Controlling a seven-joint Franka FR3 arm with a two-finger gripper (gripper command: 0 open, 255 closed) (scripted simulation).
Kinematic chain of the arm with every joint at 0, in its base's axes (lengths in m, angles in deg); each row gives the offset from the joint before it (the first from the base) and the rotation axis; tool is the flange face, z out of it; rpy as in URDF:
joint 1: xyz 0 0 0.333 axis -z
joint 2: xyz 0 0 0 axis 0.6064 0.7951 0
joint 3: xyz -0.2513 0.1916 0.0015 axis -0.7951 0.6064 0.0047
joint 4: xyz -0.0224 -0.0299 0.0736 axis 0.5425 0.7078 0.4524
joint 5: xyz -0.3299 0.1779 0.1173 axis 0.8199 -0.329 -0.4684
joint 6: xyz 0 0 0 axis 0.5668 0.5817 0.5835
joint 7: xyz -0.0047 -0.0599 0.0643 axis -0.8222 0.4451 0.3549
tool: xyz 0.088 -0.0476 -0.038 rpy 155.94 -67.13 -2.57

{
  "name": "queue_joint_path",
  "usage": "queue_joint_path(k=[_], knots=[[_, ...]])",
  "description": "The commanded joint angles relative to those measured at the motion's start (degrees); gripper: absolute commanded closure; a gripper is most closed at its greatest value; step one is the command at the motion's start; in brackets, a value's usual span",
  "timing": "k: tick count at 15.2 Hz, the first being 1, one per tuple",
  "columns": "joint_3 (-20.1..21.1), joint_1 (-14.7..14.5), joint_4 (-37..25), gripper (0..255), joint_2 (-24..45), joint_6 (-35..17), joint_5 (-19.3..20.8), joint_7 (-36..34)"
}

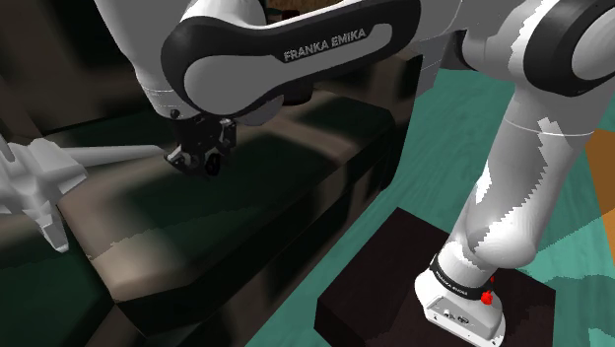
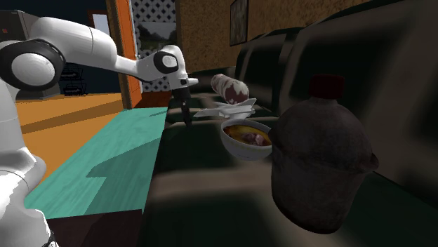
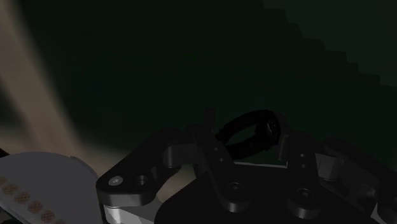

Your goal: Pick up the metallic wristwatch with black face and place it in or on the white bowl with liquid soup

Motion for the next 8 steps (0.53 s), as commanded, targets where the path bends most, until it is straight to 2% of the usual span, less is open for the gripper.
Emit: queue_joint_path(k=[1, 8], knots=[[0.0, -0.1, -1.7, 255, 0.1, 1.6, -0.1, 0.5], [0.3, -0.6, -7.5, 255, 0.5, 6.9, 0.0, 1.7]])
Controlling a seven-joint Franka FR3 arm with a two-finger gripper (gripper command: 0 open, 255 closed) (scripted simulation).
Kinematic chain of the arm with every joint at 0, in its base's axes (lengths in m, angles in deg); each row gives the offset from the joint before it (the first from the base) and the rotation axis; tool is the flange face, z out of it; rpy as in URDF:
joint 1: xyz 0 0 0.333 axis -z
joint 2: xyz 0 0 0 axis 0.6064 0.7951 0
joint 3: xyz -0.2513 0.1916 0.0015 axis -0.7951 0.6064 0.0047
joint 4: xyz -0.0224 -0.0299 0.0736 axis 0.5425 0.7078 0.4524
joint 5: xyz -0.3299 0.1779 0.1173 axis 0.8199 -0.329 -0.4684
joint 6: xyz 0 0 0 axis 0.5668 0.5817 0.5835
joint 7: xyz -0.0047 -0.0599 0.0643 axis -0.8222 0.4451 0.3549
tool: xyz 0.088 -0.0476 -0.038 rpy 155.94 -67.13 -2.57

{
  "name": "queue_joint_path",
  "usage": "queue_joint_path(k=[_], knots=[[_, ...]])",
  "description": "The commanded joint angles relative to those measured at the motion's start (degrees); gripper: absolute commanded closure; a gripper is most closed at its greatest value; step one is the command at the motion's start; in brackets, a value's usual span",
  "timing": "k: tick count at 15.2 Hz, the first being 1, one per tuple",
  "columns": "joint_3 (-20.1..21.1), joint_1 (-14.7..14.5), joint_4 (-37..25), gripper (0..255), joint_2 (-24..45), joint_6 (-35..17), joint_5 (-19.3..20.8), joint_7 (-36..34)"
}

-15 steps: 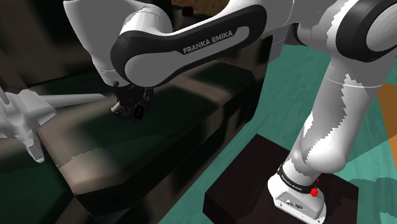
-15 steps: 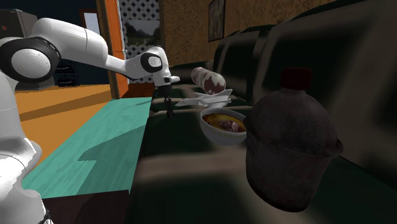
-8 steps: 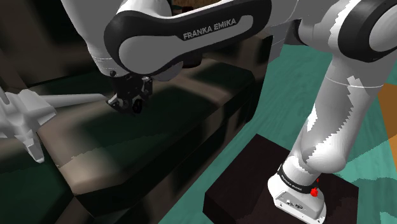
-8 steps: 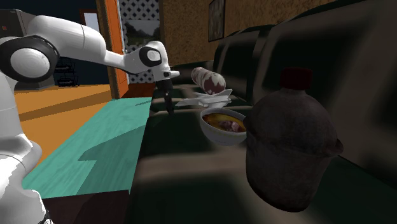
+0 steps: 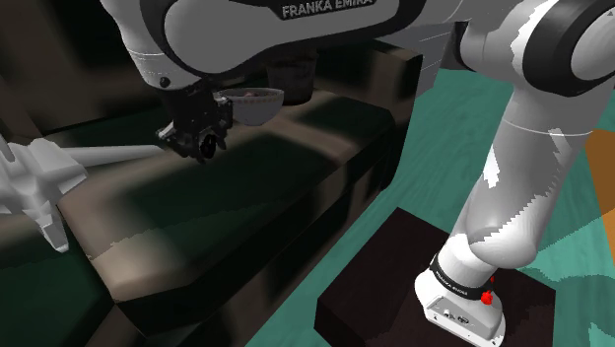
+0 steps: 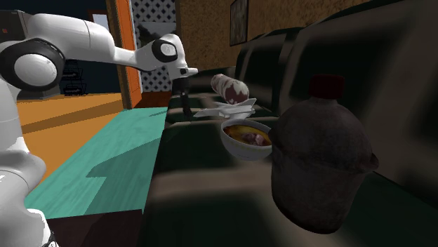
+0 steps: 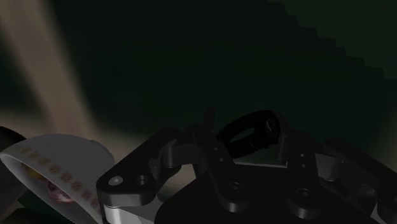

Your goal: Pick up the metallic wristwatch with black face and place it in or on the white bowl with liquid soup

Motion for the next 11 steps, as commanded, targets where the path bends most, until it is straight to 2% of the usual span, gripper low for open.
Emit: queue_joint_path(k=[1, 11], knots=[[0.0, -0.1, -1.7, 255, 0.2, 1.6, 0.0, 0.4], [0.5, -1.8, -12.2, 255, 2.6, 10.1, 1.6, 1.6]])
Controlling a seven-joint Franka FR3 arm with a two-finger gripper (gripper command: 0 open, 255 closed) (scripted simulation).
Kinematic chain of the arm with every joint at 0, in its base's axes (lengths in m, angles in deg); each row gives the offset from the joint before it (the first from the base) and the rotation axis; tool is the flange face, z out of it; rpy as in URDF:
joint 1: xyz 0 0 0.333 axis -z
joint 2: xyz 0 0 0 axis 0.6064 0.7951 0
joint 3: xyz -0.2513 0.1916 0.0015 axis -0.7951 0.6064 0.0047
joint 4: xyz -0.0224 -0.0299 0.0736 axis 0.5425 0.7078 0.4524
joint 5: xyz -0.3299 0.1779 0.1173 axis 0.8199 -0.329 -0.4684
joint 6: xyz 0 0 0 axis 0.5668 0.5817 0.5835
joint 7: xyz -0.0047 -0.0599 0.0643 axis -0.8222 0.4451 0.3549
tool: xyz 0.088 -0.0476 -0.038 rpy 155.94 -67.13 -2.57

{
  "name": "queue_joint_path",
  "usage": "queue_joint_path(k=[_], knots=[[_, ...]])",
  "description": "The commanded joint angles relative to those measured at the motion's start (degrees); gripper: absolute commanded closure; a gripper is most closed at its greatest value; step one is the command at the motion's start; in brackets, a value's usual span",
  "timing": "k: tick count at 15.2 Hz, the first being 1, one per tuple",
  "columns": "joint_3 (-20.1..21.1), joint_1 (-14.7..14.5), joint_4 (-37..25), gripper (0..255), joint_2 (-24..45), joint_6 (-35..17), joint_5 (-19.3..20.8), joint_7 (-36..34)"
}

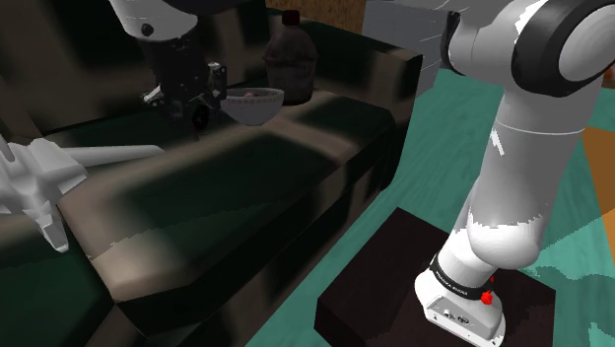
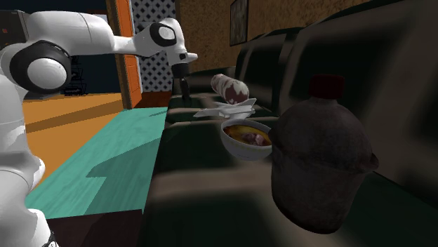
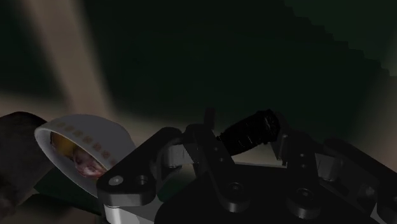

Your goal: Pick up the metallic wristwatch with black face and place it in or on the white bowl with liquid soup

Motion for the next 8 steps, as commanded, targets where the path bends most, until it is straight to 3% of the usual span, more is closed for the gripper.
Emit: queue_joint_path(k=[1, 8], knots=[[0.0, -0.2, -1.8, 255, 0.2, 1.6, 0.2, 0.4], [0.3, -2.3, -10.3, 255, 3.1, 7.7, 2.4, 1.1]])
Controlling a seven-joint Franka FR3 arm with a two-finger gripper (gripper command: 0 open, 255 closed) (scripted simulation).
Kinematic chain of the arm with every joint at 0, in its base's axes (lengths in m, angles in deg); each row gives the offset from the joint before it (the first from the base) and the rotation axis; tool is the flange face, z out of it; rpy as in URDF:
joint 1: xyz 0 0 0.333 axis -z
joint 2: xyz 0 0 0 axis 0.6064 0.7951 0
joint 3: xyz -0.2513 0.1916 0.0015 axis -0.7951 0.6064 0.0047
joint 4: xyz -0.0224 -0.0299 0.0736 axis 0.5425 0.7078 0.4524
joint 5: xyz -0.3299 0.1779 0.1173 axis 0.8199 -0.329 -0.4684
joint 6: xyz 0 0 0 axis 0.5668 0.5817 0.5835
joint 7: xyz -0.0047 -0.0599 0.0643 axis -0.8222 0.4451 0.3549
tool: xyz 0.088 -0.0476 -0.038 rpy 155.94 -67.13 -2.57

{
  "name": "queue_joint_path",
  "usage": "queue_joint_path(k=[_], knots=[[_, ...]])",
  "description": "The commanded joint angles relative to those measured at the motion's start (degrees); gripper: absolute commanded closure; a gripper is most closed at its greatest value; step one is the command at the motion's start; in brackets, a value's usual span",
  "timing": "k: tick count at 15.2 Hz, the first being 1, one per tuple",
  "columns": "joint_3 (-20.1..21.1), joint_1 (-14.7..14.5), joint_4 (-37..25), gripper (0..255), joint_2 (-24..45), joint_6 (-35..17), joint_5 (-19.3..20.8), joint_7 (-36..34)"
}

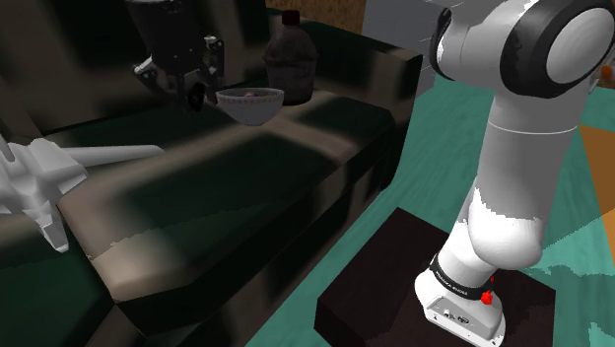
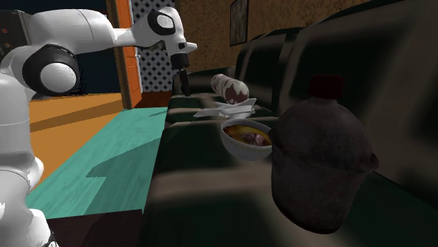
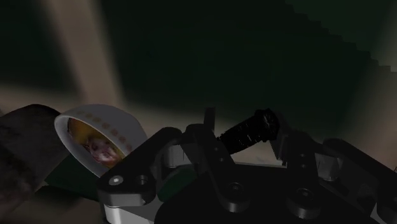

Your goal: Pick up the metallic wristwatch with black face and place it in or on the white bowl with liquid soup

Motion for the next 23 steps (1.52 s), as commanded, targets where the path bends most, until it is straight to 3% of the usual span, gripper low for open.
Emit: queue_joint_path(k=[1, 13, 18, 23], knots=[[-0.5, 1.0, -0.3, 255, -0.2, 0.1, -0.1, 1.5], [-5.9, 11.3, -1.7, 255, 1.2, -4.8, -0.7, 16.5], [-8.0, 13.8, -7.0, 255, 5.2, -4.9, 0.5, 22.1], [-10.0, 14.8, -16.7, 255, 11.9, -3.2, 2.7, 27.9]])
